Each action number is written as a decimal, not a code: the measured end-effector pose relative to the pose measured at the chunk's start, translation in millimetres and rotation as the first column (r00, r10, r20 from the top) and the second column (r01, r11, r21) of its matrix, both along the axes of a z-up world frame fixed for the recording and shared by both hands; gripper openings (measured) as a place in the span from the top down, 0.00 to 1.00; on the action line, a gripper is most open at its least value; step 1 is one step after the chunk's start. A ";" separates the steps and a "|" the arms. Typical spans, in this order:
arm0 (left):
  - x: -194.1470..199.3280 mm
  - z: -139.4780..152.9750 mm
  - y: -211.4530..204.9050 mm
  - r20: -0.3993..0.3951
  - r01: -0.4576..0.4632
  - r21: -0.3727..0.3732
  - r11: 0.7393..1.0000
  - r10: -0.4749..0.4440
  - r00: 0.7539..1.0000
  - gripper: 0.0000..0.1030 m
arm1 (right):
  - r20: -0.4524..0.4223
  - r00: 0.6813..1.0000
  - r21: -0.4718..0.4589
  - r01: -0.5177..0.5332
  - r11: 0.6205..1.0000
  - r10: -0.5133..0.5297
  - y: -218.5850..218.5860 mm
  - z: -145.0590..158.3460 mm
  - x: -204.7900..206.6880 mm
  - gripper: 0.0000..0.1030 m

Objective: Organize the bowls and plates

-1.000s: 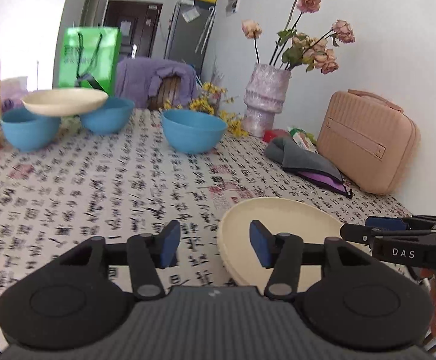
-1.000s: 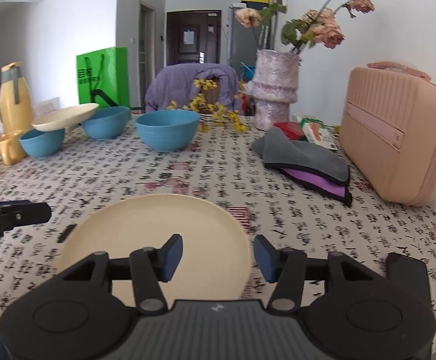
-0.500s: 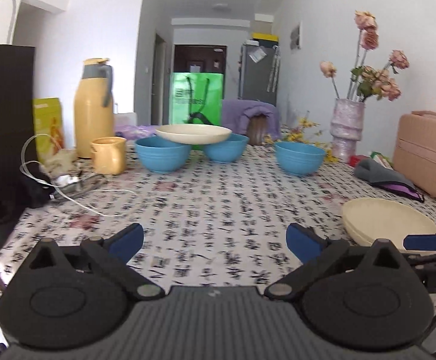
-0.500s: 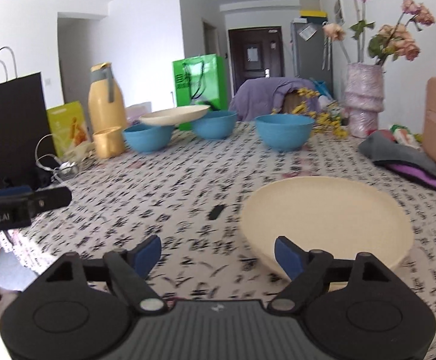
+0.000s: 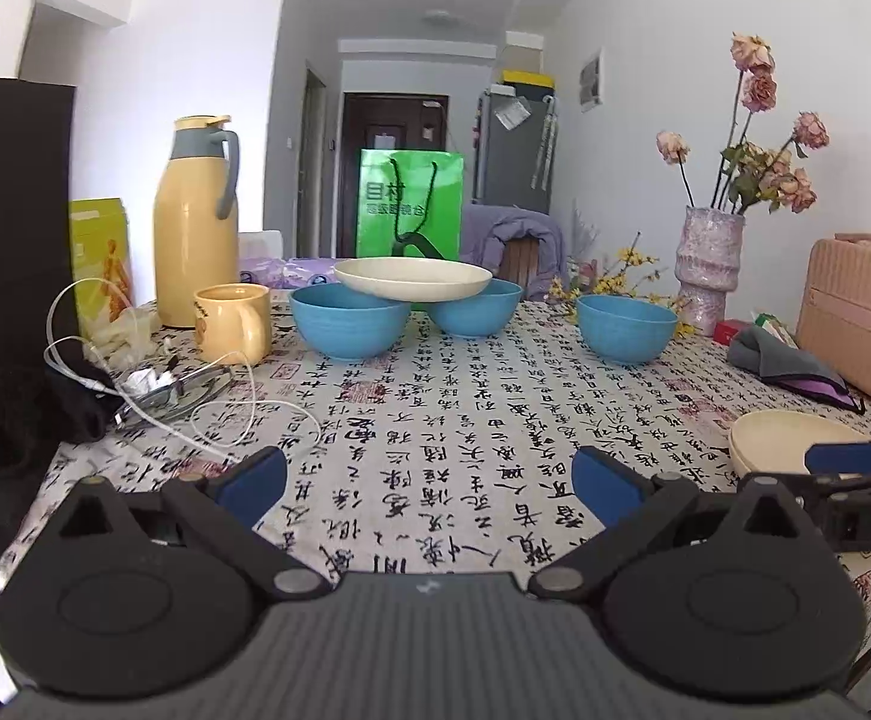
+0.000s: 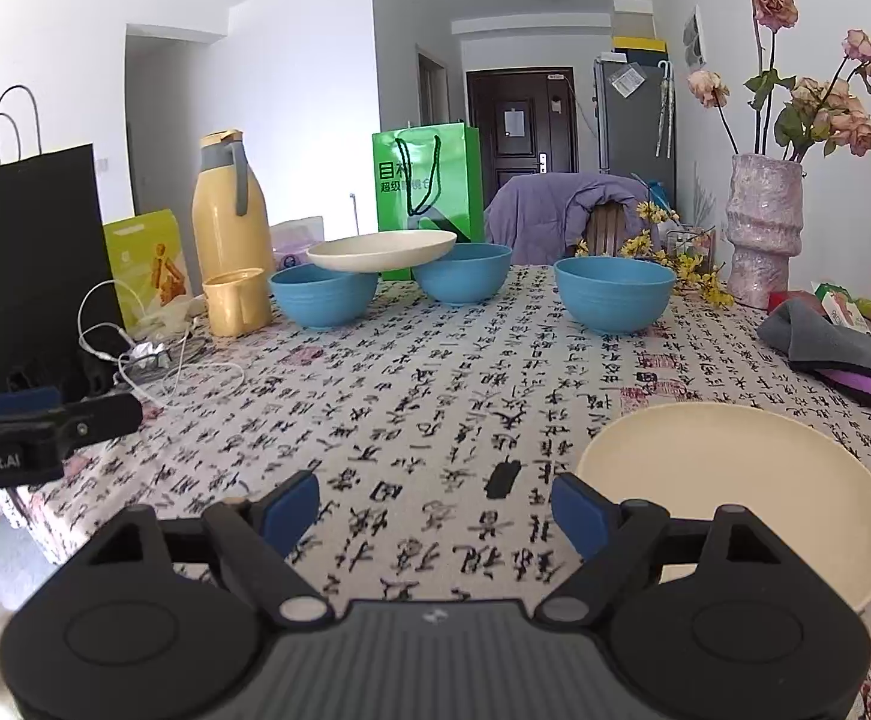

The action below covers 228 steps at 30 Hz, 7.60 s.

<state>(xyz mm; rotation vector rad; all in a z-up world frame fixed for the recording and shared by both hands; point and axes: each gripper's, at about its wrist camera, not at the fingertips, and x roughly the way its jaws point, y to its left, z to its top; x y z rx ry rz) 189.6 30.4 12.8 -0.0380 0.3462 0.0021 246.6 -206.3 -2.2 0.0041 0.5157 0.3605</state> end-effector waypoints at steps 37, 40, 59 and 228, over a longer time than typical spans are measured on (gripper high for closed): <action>445.1 32.5 130.3 -0.300 0.036 -0.068 0.997 -0.055 0.953 0.44 | -0.274 0.960 0.193 0.114 0.974 -0.058 115.4 16.0 428.0 0.41; 450.0 24.1 133.6 -0.328 0.033 -0.102 0.994 -0.065 0.943 0.61 | -0.278 0.959 0.185 0.115 0.976 -0.060 119.7 7.8 435.6 0.51; 405.9 60.1 133.6 -0.276 -0.007 -0.135 0.991 -0.031 0.961 0.91 | -0.268 0.962 0.193 0.113 0.975 -0.059 122.9 30.7 412.0 0.88; 337.5 10.1 136.5 -0.214 -0.080 -0.085 0.993 0.060 0.975 0.53 | -0.198 0.980 0.303 0.036 0.952 0.026 162.6 -12.0 357.5 0.47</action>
